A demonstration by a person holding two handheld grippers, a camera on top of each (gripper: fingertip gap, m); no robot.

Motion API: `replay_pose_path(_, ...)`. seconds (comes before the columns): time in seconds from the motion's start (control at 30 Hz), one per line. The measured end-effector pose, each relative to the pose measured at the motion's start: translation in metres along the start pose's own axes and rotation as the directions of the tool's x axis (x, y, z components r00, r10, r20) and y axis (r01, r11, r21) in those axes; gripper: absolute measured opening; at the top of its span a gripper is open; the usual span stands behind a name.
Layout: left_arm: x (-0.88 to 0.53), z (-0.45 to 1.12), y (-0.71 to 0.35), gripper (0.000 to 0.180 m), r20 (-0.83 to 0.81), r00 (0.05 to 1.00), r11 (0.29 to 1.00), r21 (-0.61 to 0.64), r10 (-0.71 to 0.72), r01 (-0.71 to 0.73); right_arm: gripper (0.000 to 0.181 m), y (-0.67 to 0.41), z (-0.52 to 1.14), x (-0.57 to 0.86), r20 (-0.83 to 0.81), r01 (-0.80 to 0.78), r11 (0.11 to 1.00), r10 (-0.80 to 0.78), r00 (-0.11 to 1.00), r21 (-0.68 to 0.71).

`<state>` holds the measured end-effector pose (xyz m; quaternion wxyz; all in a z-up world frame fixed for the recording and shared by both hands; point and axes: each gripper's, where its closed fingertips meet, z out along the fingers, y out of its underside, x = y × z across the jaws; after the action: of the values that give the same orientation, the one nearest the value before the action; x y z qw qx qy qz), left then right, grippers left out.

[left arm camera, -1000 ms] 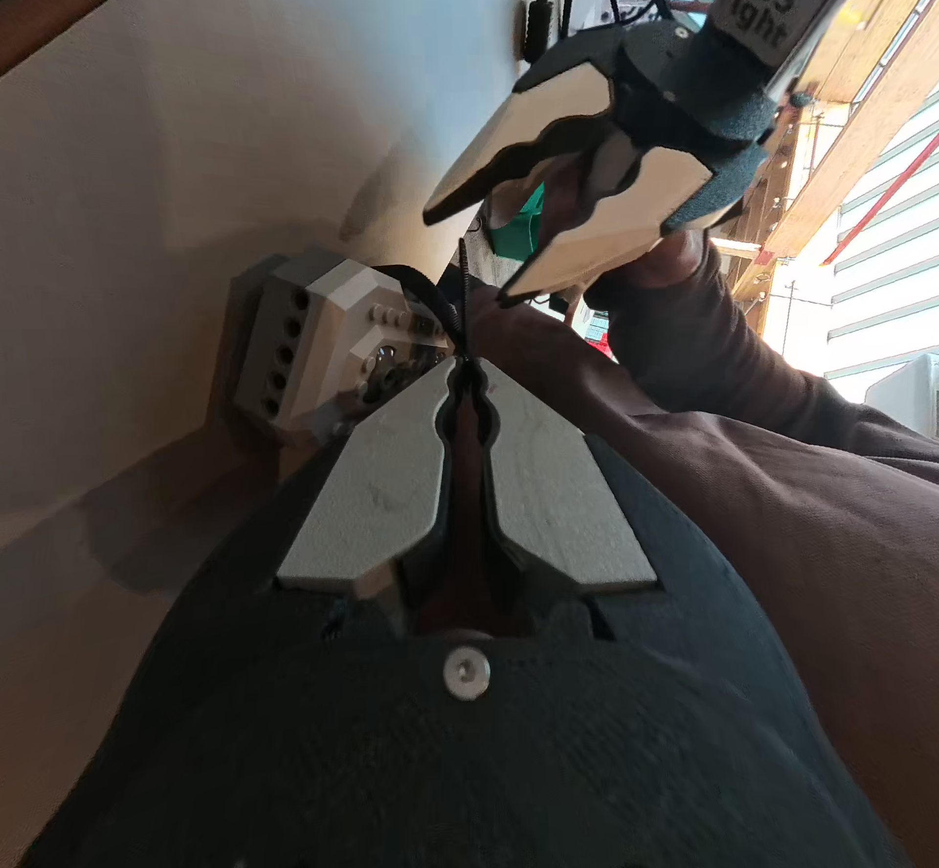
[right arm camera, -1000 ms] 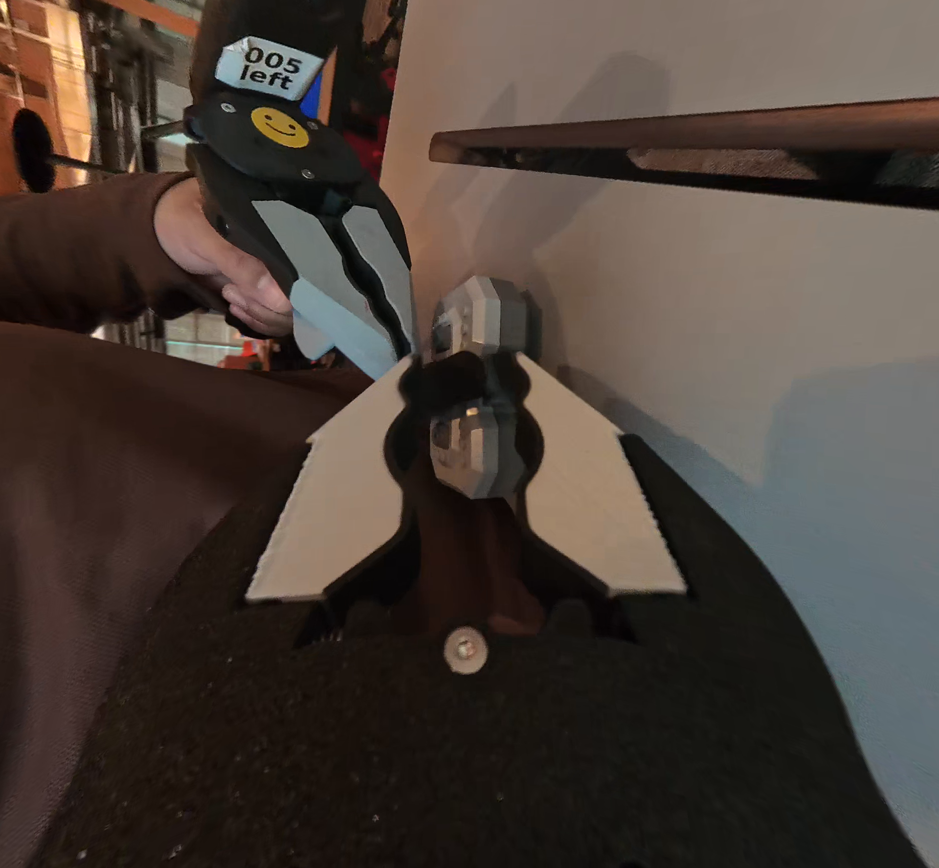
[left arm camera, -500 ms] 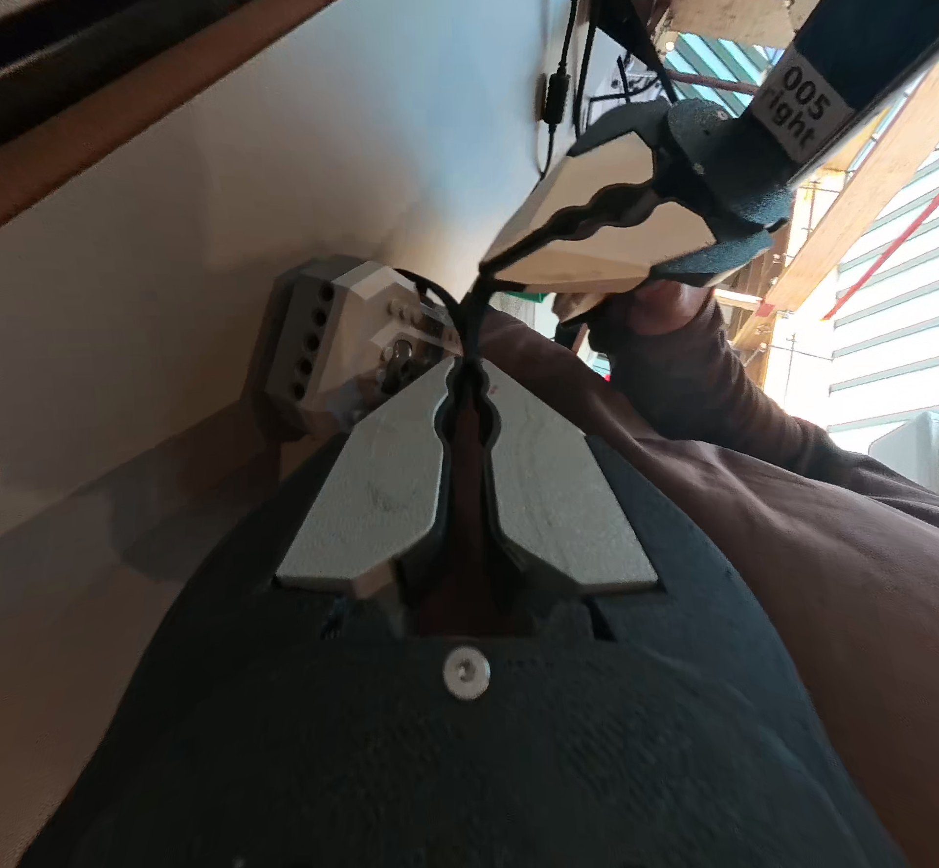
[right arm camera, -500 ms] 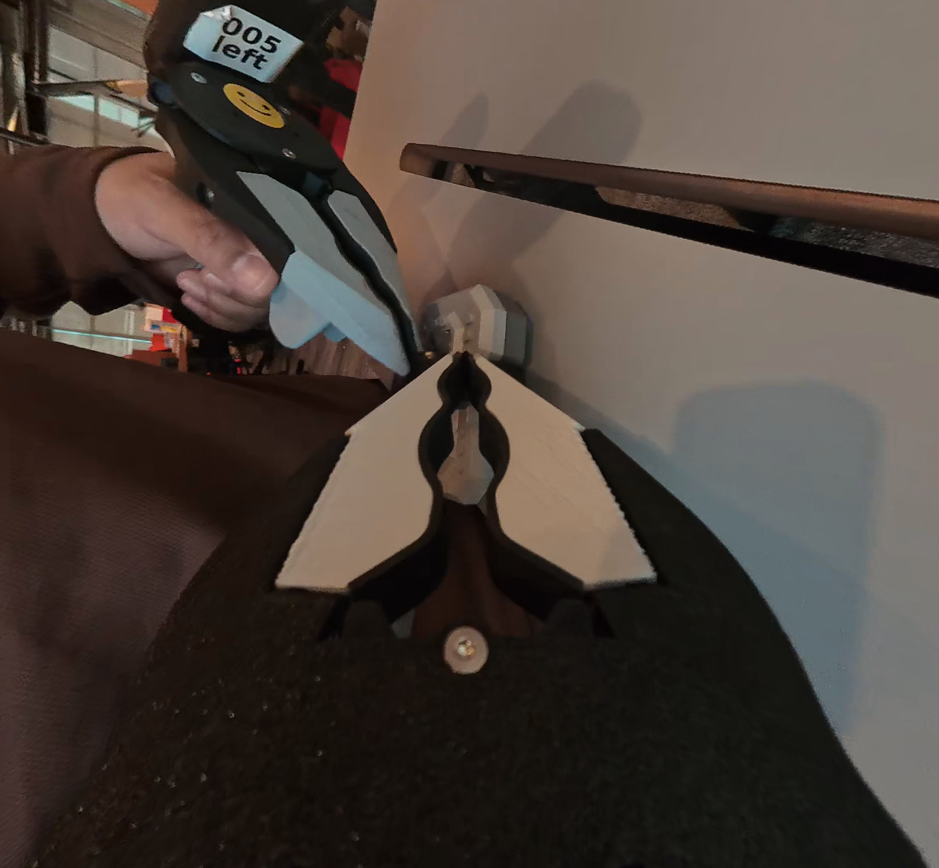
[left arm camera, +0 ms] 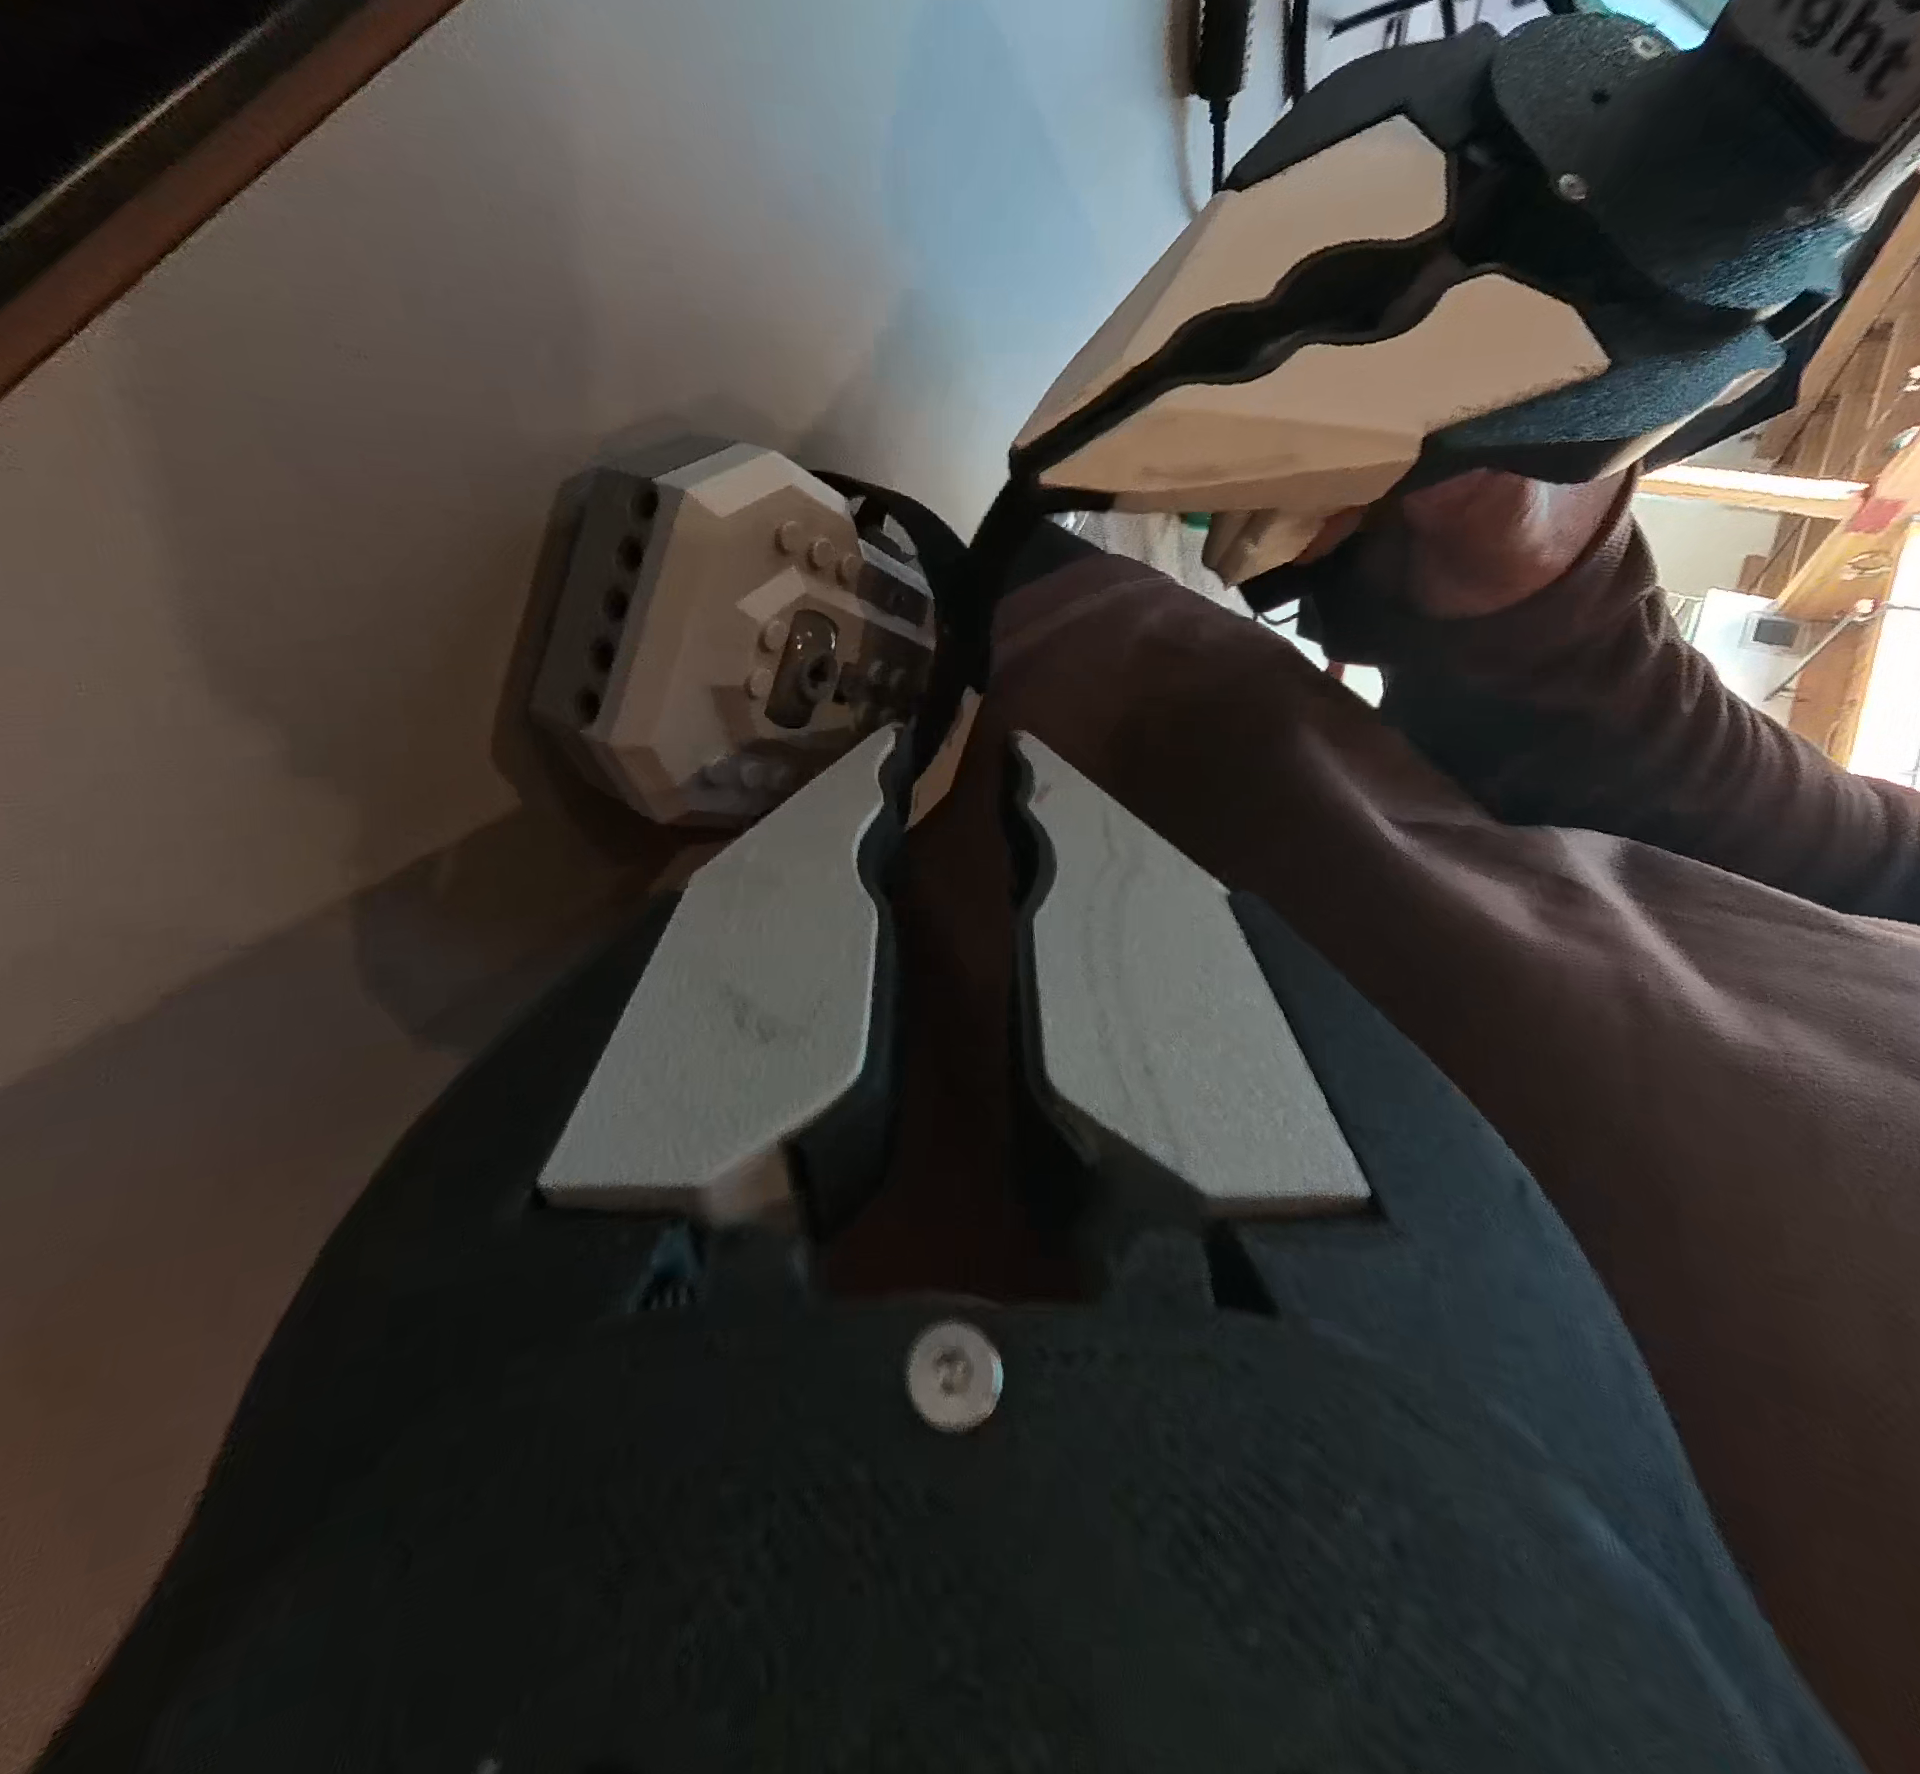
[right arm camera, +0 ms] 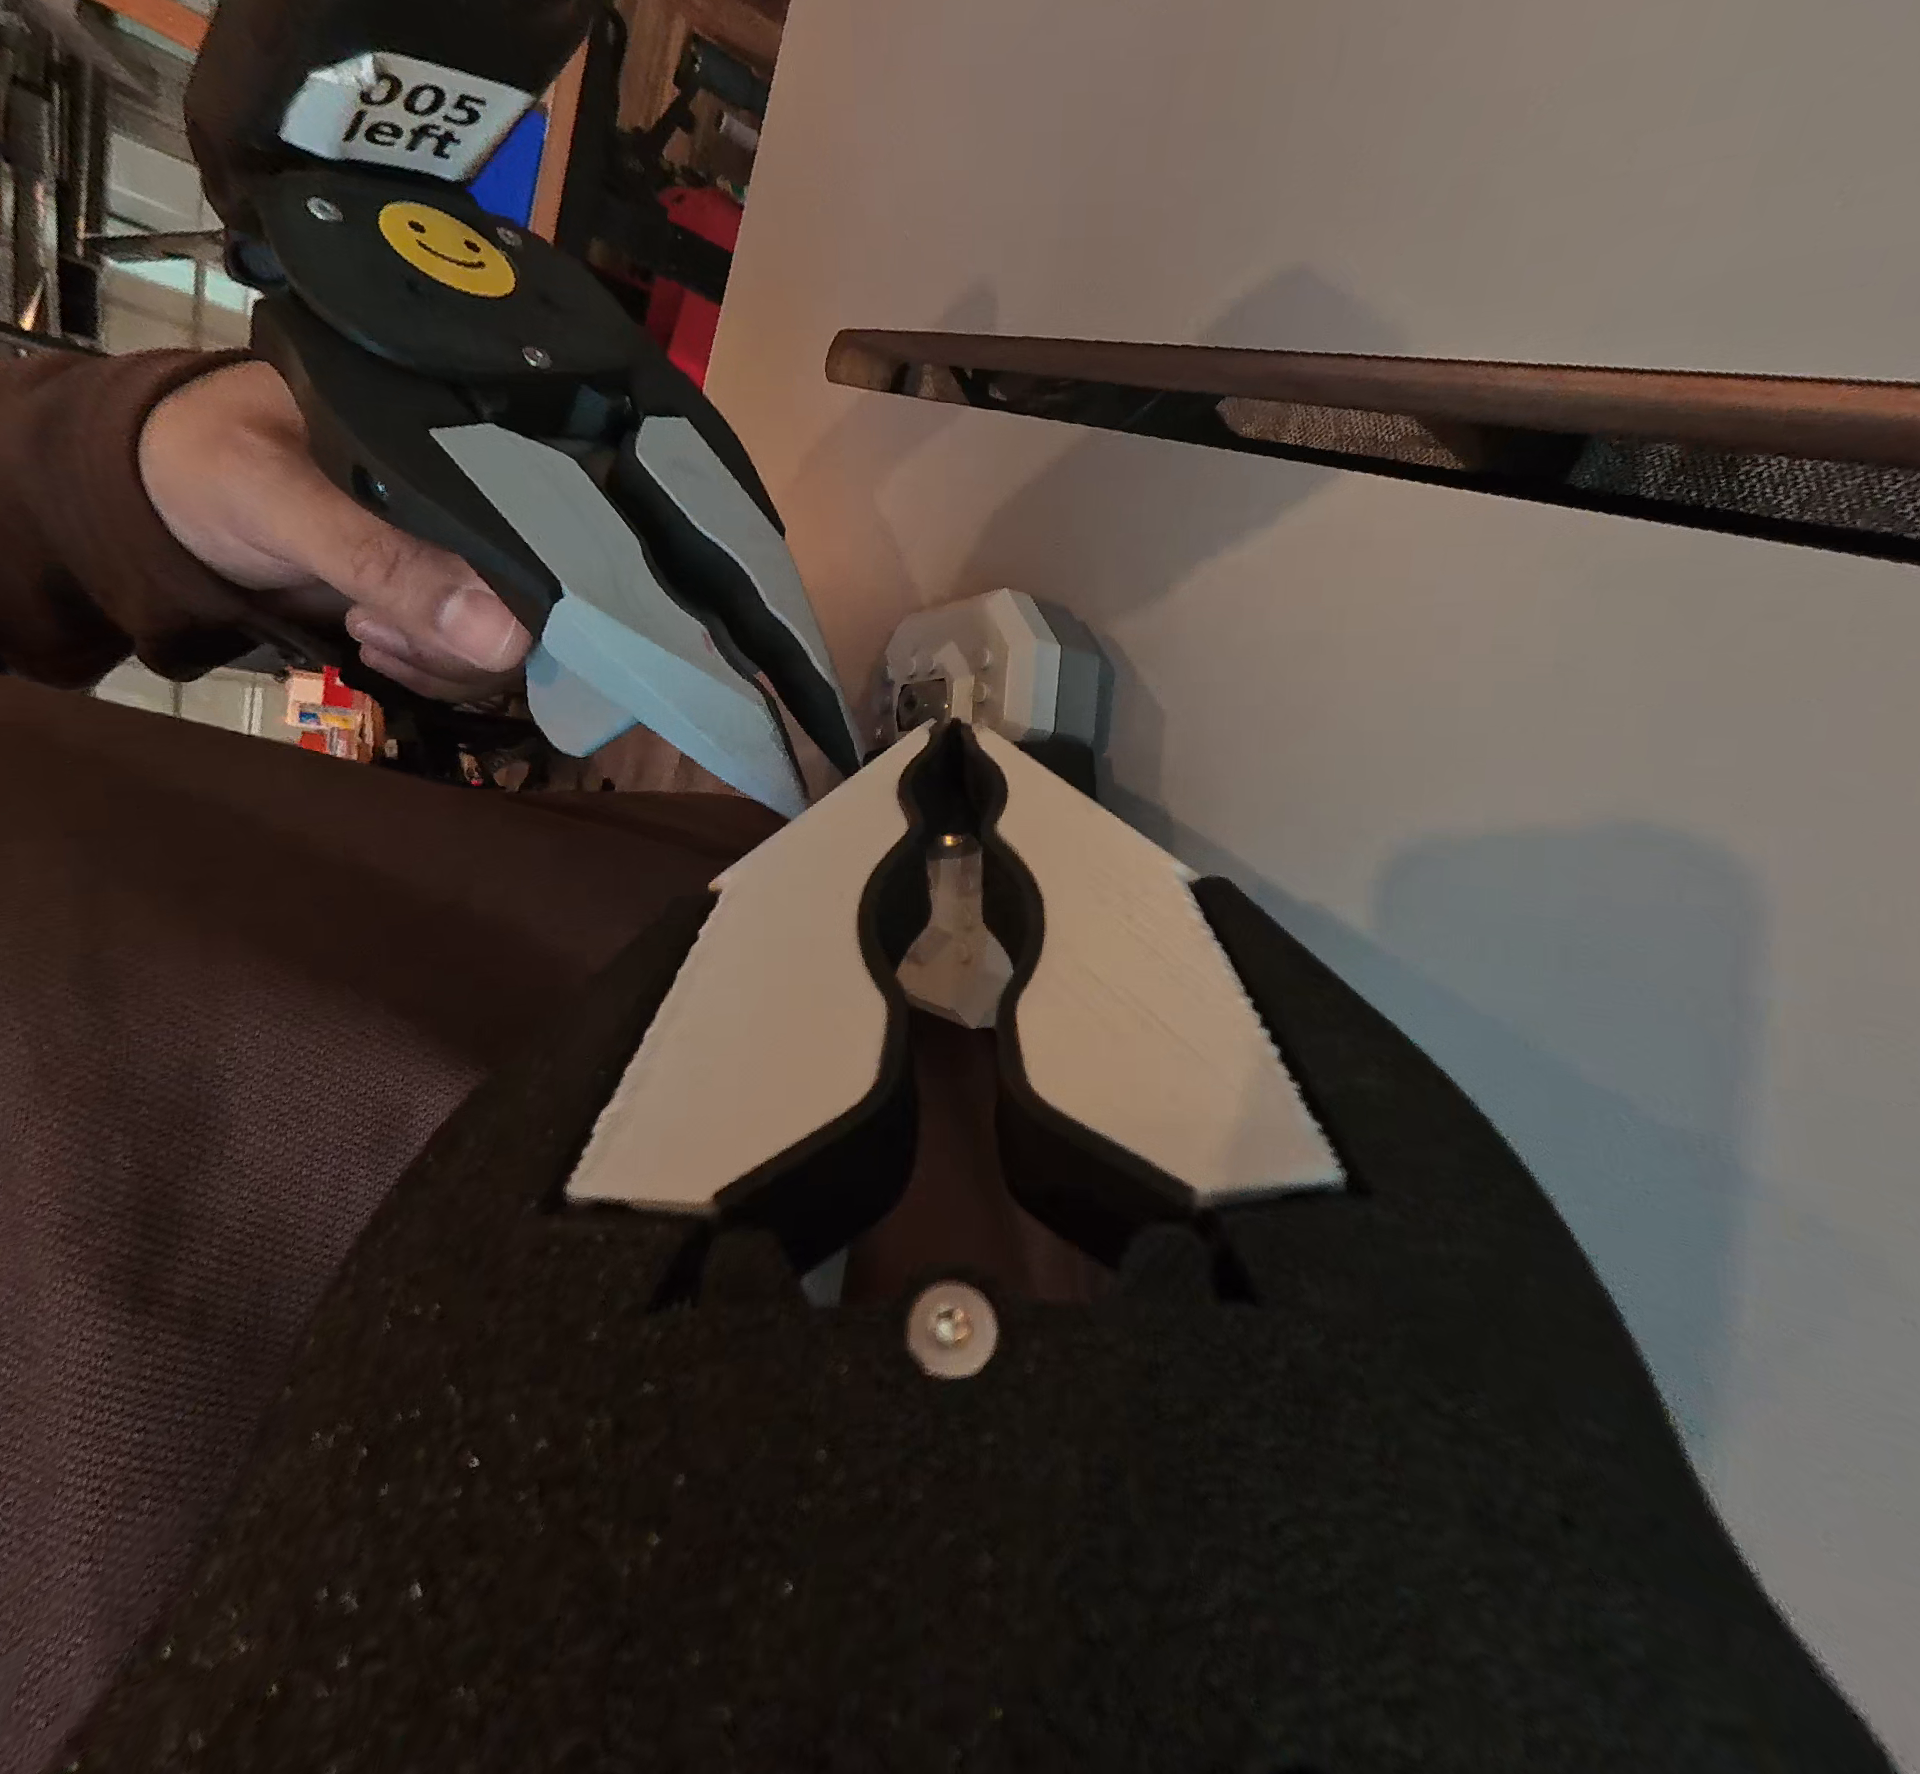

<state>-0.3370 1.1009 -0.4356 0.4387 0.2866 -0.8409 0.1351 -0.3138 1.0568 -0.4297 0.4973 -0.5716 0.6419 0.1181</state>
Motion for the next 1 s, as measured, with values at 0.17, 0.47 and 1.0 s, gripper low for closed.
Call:
replay_pose_path(0.17, 0.005, 0.0, 0.002, 0.019, -0.043, 0.999, 0.999, 0.015, -0.033, 0.034, 0.0, -0.002, -0.001, 0.001, 0.011, -0.068, 0.997, 0.068, 0.998, 0.043)
replay_pose_path(0.47, -0.006, -0.001, -0.01, 0.019, -0.003, 1.0, 0.997, 0.067, -0.03, 0.031, 0.0, 0.0, 0.004, 0.01, -0.011, -0.109, 0.993, 0.11, 0.994, 0.035)
replay_pose_path(1.0, -0.008, -0.02, -0.022, 0.04, 0.295, 0.548, 0.618, -0.267, 0.783, -0.74, 0.028, 0.002, -0.02, 0.045, -0.263, -0.015, 1.0, 0.014, 0.965, 0.0)
